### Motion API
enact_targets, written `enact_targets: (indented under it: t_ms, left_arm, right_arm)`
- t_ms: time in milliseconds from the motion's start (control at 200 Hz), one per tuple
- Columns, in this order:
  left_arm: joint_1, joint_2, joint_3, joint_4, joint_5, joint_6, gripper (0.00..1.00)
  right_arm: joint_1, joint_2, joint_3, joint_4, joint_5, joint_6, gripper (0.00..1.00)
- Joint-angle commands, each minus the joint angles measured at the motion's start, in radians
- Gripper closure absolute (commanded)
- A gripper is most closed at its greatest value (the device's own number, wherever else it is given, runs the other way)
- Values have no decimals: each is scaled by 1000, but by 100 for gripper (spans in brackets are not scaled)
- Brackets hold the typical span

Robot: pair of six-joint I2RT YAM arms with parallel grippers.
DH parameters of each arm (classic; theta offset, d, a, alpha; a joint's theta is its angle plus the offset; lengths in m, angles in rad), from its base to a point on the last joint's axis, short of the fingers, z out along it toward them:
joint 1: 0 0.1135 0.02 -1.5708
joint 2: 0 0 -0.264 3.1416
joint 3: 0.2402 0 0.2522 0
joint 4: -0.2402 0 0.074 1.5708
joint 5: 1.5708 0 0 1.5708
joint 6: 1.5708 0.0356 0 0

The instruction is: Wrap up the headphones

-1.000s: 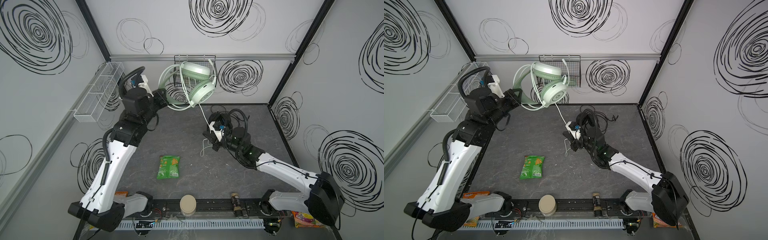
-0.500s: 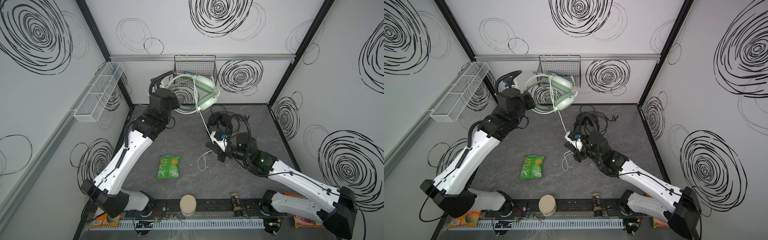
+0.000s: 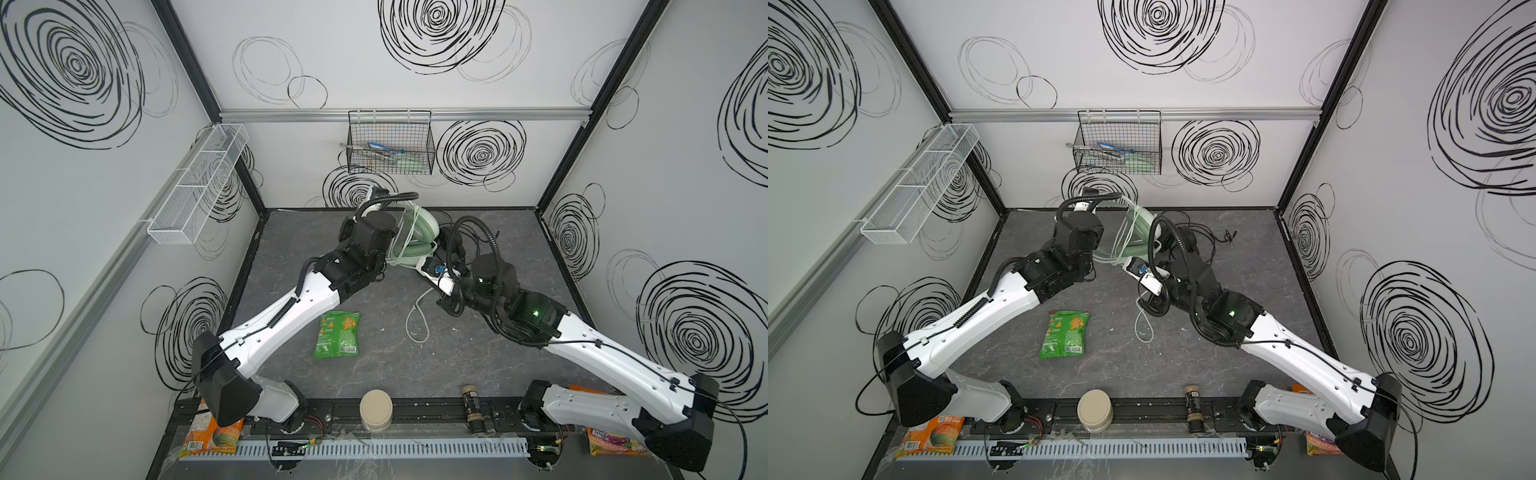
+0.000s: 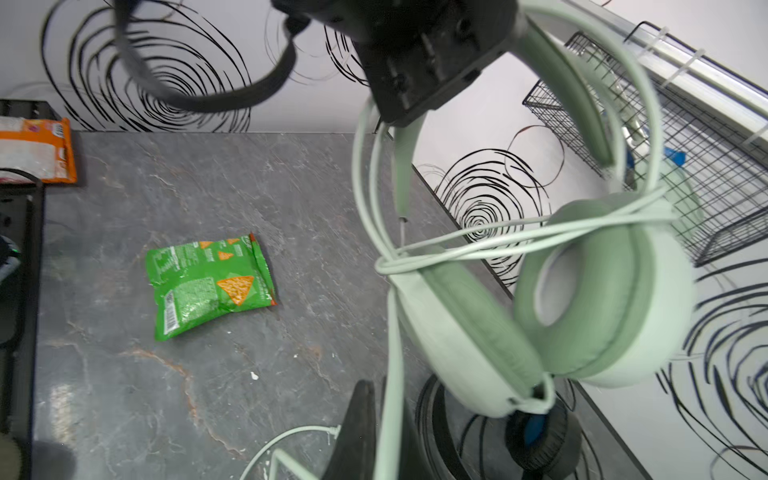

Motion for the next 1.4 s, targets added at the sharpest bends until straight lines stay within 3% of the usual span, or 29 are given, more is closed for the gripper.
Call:
enact_targets:
  t_ms: [0, 335, 600, 820, 966, 1201, 1396]
  left_arm:
    - [-21, -70, -28, 181, -121, 217, 100]
    - [-99, -83, -31, 1, -160, 264, 100]
    - [-109, -78, 30, -191, -99, 173, 100]
    - [-114, -47, 106, -321, 7, 108, 100]
    - [-112, -26, 163, -404, 94, 101, 100]
    - [-61, -17, 172, -483, 216, 40, 100]
    - [-15, -41, 197, -501, 353, -17, 100]
  right_arm:
    - [-9, 11, 51, -15, 70, -86, 100]
    - [-28, 89, 83, 44, 354, -269, 100]
    - [-131, 99, 58, 170, 345, -312, 100]
    - [-238, 124, 55, 257, 203, -308, 94]
    - [-238, 128, 43, 273, 189, -347, 88]
    - [-168, 128, -4, 298, 309, -494, 84]
    - [-210, 151, 30, 332, 286, -415, 86]
